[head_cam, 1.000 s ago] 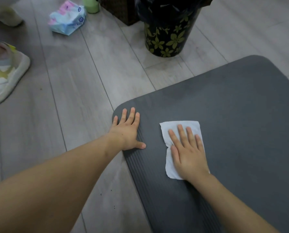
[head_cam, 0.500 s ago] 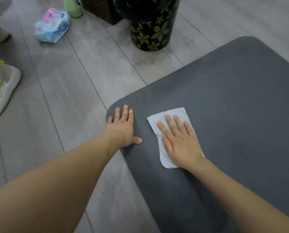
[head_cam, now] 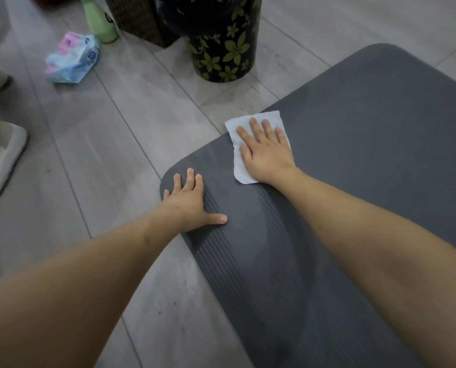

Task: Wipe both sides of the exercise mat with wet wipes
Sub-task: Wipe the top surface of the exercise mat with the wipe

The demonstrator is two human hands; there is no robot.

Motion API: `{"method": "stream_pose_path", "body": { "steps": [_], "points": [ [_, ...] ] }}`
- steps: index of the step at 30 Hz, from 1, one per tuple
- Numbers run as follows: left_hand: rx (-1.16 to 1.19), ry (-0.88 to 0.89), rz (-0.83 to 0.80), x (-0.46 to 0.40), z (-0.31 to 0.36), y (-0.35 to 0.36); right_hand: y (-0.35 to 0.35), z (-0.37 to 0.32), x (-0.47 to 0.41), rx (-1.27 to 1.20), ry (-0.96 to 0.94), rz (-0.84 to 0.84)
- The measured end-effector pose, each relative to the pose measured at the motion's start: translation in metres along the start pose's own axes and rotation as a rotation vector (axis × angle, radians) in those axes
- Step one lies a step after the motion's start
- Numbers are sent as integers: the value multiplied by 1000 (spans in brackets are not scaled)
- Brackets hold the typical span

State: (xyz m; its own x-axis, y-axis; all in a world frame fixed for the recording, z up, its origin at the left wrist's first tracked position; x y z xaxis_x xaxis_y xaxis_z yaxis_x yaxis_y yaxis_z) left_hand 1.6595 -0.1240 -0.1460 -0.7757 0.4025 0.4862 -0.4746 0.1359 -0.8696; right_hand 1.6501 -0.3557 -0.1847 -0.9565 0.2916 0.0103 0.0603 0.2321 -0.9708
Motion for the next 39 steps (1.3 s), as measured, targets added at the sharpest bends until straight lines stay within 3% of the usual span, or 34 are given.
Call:
{"method": "stream_pose_path", "body": {
  "steps": [5,10,14,20,23,27,33,36,39],
  "points": [
    [14,-49,230,-2,17,-13,-4,52,120,42,56,48],
    [55,105,-20,-18,82,-10,-19,106,224,122,98,25],
    [34,81,-94,-28,90,7,-18,104,183,142,68,32],
    [7,53,-134,-35,92,10,-11,65,9,64,46,30],
    [-4,38,-156,-37,93,9,-9,55,-34,67,17,16],
    [-18,27,-182,-35,96,3,-11,67,6,44,6,24],
    [-22,19,-232,-32,99,-6,-23,108,171,130,-24,-6],
    [-10,24,-231,-32,98,-4,-20,104,158,152,-17,-34],
    [-15,30,-218,-34,97,-3,-11,79,91,135,-71,0]
  ]
}}
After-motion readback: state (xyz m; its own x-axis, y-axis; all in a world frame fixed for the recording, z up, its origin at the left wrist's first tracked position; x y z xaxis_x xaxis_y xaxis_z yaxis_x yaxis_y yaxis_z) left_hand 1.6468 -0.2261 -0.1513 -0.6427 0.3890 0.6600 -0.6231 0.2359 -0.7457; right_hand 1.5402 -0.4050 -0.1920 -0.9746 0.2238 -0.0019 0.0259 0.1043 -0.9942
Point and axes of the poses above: each hand's wrist, its own x-axis away from the middle knuckle, its own y-axis out of the palm, z = x × y, the point moved 1 cm from there along -x, towards the middle knuckle, and after that the axes turned 11 degrees about z, right-handed, at the moved point
